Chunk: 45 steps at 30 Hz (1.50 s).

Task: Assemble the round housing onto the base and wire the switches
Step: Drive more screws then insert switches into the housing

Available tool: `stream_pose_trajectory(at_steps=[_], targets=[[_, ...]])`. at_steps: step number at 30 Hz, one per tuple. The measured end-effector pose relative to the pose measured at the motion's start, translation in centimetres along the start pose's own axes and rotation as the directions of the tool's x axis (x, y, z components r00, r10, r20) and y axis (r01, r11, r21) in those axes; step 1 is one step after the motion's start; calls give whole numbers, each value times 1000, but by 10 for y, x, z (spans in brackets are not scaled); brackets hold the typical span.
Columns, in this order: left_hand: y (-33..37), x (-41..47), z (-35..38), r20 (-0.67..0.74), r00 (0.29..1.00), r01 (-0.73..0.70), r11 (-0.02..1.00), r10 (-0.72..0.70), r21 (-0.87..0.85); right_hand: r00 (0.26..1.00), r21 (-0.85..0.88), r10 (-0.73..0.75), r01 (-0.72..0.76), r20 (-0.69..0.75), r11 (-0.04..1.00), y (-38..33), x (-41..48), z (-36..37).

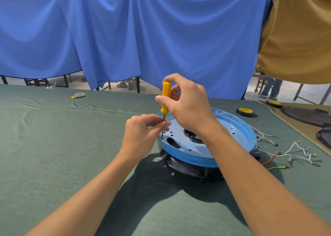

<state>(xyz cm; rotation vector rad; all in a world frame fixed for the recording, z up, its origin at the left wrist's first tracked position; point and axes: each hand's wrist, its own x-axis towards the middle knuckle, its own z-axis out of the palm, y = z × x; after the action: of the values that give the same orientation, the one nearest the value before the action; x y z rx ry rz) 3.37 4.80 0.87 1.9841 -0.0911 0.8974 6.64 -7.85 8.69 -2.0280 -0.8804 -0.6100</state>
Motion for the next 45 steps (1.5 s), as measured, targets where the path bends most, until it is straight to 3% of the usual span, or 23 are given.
stream_pose_trajectory(at_steps=[6, 11, 14, 17, 20, 24, 26, 30, 34, 37, 40, 43, 45], targets=[[2, 2, -4, 150, 989, -3, 1000, 0, 22, 998, 132, 18, -27, 64, 991, -3, 0, -1], [4, -2, 3, 25, 1000, -9, 998, 8, 64, 999, -26, 26, -26, -21, 999, -2, 0, 0], [2, 0, 2, 33, 999, 11, 999, -12, 52, 993, -7, 45, -45, 107, 999, -3, 1, -4], [1, 2, -1, 90, 995, 31, 998, -36, 54, 972, 117, 61, -90, 228, 989, -4, 4, -8], [3, -1, 0, 108, 994, 2, 998, -8, 59, 986, 62, 55, -65, 156, 996, -1, 3, -6], [5, -4, 4, -10, 1000, -20, 997, 21, 71, 998, -70, 53, -51, 29, 996, 0, 1, -5], [5, -2, 3, -37, 999, -17, 997, 20, 75, 998, -59, 32, -29, 46, 998, -2, 1, -5], [4, 1, 0, 39, 999, -19, 996, 15, 88, 978, 64, 45, -60, 206, 996, -6, 4, -8], [6, -2, -1, 97, 995, -28, 997, 21, 74, 995, 20, 52, -54, 82, 998, -4, 2, -6], [8, -4, 1, 62, 998, -28, 997, 24, 73, 999, -36, 39, -39, -6, 999, -3, 0, -4], [8, -4, 2, 11, 1000, -16, 997, 15, 78, 997, -43, 24, -20, 73, 999, -4, 2, -4], [8, -2, 0, 74, 997, 5, 997, -11, 79, 980, 41, 29, -38, 194, 998, -6, 3, -3], [7, -1, -2, 120, 992, 19, 998, -26, 63, 988, 64, 34, -44, 149, 997, -5, 4, -2]])
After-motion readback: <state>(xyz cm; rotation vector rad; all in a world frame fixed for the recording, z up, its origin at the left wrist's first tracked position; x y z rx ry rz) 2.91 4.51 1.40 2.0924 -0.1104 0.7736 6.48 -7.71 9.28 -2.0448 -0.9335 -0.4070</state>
